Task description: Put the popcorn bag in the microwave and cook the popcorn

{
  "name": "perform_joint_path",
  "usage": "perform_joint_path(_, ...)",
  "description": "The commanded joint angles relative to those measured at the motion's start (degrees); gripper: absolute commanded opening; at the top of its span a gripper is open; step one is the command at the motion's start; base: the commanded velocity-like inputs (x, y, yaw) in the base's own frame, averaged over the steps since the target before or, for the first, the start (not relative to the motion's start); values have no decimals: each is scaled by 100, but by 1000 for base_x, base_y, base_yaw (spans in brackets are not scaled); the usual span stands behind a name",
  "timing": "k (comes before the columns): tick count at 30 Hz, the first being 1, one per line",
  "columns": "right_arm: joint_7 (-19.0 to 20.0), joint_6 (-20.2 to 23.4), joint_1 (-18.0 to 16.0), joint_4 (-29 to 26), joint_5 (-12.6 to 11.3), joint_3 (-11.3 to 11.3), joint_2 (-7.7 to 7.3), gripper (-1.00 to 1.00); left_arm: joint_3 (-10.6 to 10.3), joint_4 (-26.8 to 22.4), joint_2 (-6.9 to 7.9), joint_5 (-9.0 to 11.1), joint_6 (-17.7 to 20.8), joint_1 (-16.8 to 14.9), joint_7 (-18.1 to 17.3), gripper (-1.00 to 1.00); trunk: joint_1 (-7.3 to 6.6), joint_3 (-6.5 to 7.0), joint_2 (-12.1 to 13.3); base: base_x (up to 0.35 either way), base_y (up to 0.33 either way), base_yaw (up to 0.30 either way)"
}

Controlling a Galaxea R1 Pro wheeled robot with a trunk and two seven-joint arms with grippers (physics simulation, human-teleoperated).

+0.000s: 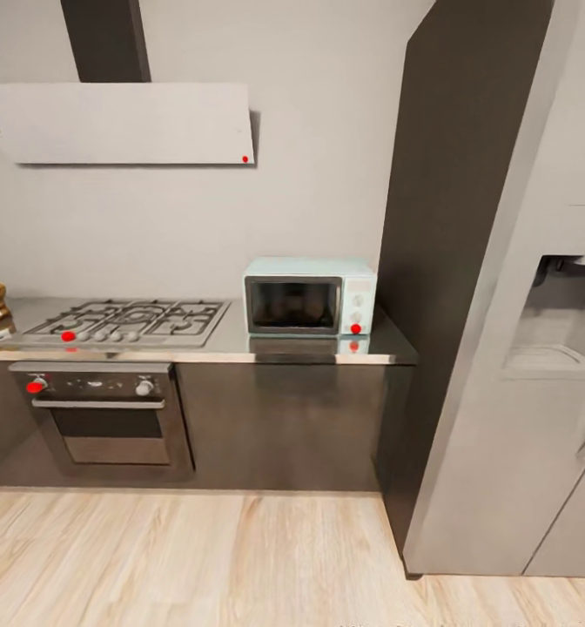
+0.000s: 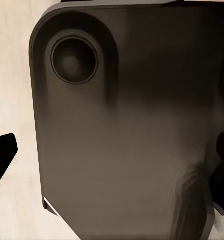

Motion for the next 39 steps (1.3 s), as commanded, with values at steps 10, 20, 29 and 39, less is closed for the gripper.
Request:
perform_joint_path(10, -5, -25, -2, 4, -11, -15, -3, 100, 6, -3, -1, 12, -6, -2, 6, 100, 0, -4, -2, 0, 0, -226)
perform_joint_path(20, -5, -24, -2, 3, 10, -16, -8, 100, 6, -11, -1, 3, -6, 1, 5, 100, 0, -4, -2, 23, 0, -16)
perform_joint_path(29, -5, -24, -2, 4, 15, -17, -8, 100, 6, -8, -1, 10, -6, 0, 5, 100, 0, -4, -2, 304, 0, 0)
perform_joint_path(39, -5, -19, -2, 4, 15, -18, -9, 100, 0, -10, -1, 20, 2, 0, 8, 100, 0, -4, -2, 322, 0, 0)
